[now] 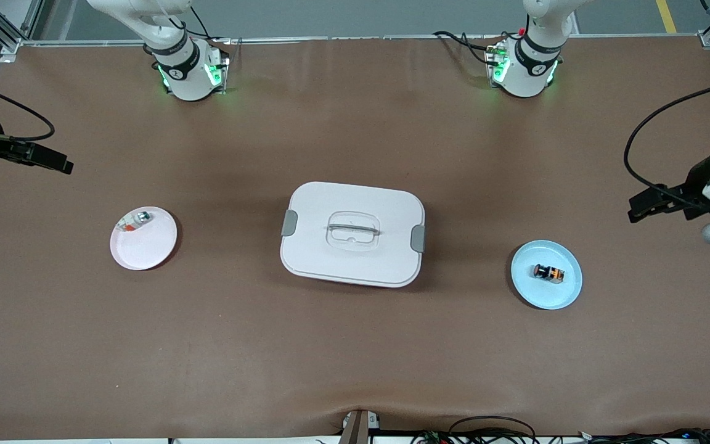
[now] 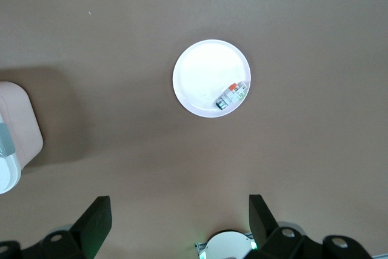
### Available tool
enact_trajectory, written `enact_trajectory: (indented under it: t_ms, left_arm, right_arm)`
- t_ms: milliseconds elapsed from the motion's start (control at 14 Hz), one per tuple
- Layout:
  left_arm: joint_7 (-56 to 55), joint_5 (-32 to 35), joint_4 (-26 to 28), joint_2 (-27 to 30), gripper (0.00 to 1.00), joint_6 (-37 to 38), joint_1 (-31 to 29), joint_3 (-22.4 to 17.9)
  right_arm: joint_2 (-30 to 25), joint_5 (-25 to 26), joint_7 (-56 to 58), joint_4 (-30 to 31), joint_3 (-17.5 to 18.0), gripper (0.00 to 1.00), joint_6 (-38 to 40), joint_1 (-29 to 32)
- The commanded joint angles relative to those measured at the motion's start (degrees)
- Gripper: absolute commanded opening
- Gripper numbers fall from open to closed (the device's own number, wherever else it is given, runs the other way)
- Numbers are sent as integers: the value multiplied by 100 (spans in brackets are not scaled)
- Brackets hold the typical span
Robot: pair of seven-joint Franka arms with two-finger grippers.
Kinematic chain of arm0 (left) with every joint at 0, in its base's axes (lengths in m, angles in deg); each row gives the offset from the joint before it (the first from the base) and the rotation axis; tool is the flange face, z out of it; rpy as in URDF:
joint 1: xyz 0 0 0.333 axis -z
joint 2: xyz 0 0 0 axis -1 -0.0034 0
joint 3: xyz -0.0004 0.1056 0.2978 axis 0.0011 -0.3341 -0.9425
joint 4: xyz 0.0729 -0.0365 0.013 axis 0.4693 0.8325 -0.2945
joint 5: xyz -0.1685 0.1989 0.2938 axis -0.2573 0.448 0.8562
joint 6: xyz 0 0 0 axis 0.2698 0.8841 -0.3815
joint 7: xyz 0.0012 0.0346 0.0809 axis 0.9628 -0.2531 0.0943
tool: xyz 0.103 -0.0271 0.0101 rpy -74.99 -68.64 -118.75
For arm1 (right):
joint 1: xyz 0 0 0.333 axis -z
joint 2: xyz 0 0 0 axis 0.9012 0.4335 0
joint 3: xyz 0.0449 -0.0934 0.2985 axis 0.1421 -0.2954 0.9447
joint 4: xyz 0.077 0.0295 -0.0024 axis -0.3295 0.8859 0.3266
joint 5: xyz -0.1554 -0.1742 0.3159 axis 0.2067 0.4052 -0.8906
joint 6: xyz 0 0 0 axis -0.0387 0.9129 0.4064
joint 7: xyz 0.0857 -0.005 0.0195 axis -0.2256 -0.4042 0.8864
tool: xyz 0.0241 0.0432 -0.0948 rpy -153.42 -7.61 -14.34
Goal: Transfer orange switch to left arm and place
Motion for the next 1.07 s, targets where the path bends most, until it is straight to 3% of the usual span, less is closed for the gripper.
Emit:
enact_trajectory:
  t_ms: [0,215,430,717,1003]
  left_arm:
    - [215,-146,62,373,100,286,277,-550]
    - [348,-286,106,664,100,576,1568,-1975]
    - [515,-506,307,980,100,743,2203,-2601]
    - [533,-647,747,1376,100,726,2222,-2655]
    - [542,-647,906,1561,100,735,2204,-2646]
  right_arm:
    - [-131,13,-79,108,24,100,-145,36]
    - [-227,-4,157,169,24,100,-364,54]
    - [-358,-13,525,318,24,100,-548,54]
    - [-912,-13,1071,1153,15,100,-1216,54]
    - [-974,-13,1195,1189,6,100,-1305,63]
